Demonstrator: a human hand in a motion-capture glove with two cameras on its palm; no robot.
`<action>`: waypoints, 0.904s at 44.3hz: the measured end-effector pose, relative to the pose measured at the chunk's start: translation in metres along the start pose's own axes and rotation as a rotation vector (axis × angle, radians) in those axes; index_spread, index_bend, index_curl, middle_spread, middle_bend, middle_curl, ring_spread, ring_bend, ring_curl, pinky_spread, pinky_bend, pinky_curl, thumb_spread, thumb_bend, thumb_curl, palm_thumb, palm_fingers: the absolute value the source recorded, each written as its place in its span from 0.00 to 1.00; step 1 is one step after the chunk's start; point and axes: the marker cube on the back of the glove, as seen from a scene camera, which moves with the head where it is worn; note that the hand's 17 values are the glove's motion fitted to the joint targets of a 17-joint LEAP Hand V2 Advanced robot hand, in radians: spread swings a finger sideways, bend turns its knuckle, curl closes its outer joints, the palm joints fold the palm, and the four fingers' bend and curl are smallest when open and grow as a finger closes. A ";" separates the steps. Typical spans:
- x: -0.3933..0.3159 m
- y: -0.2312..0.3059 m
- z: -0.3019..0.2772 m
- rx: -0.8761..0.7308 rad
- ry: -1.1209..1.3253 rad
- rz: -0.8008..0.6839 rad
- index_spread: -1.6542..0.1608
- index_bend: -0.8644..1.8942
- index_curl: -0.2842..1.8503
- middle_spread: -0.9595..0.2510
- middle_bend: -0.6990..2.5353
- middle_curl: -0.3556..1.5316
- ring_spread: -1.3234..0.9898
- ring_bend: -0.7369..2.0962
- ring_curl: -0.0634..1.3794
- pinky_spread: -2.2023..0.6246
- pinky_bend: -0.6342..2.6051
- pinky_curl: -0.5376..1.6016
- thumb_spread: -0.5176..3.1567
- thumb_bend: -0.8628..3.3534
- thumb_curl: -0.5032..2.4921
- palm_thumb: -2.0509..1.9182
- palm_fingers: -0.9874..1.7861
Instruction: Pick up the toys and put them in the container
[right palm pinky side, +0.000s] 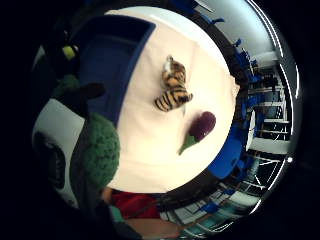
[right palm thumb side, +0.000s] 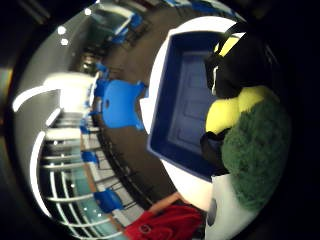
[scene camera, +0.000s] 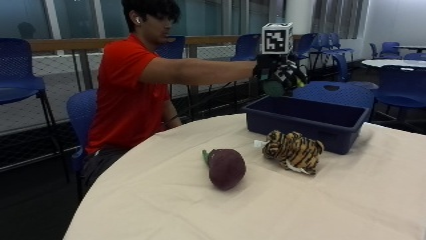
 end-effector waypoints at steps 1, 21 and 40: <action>-0.007 -0.006 0.000 0.014 -0.004 -0.006 0.66 0.47 0.41 0.59 0.28 0.33 0.34 0.58 0.34 0.62 0.50 0.45 0.35 0.25 0.46 0.69 0.66; -0.041 -0.032 0.044 -0.121 -0.067 -0.165 0.65 0.43 0.45 0.65 0.26 0.33 0.44 0.42 0.31 0.71 0.52 0.48 0.42 0.20 0.43 0.60 0.29; 0.130 0.012 0.037 -0.070 0.082 0.007 0.67 0.38 0.36 0.73 0.25 0.31 0.57 0.31 0.18 0.81 0.51 0.43 0.44 0.19 0.32 0.49 0.28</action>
